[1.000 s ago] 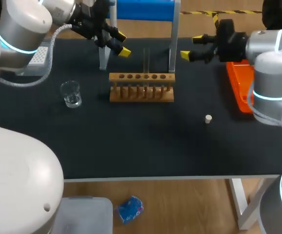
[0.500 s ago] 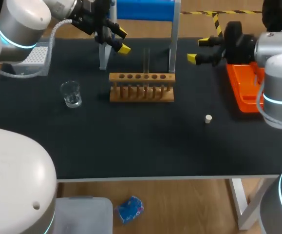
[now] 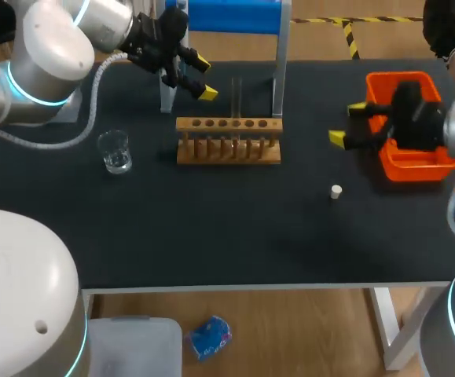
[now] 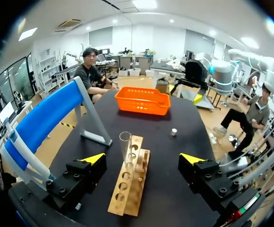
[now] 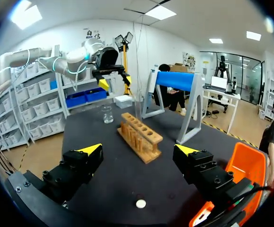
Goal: Invert the test tube, pick up the pipette, mount the tip to pipette, aspirate from beaker and dispense into the tube, eject the tip, return the pipette, and cap with the stopper.
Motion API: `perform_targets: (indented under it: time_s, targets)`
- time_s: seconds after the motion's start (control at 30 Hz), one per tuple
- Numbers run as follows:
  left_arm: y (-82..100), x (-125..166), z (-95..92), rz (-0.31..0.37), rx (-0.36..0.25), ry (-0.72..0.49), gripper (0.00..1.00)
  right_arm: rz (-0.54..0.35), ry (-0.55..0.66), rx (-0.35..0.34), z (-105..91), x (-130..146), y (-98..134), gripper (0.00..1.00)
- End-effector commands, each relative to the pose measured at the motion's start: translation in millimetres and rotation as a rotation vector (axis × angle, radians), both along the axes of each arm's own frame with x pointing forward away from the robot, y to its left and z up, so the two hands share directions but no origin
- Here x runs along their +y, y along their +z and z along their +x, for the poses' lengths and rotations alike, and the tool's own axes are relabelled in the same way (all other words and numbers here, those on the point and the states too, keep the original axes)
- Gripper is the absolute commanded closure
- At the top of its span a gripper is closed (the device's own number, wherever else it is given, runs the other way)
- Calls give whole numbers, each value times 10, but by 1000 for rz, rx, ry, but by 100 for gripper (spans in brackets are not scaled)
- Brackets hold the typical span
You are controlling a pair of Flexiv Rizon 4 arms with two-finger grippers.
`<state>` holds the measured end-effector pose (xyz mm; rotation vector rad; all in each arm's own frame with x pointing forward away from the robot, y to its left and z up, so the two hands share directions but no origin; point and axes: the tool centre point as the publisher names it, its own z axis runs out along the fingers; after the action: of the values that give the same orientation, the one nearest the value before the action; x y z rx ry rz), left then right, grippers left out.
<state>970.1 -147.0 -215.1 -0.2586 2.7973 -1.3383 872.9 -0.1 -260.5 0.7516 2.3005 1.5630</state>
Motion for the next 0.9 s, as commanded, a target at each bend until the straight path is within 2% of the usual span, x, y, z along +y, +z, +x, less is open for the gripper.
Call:
perform_targets:
  time_s: [0.03,0.33,0.5,0.9]
  targets:
    - [-76,-81,79,5,15,-14,0,-1,-5,11,-373,-336,13,0]
    - [-185,-179,128,19,37,-25,0,-18,-27,103,-647,-550,-335,0]
    - [-185,-179,128,19,37,-25,0,-69,-68,146,-735,-662,-576,0]
    - [-185,-179,128,19,37,-25,0,-69,-68,146,-735,-662,-576,0]
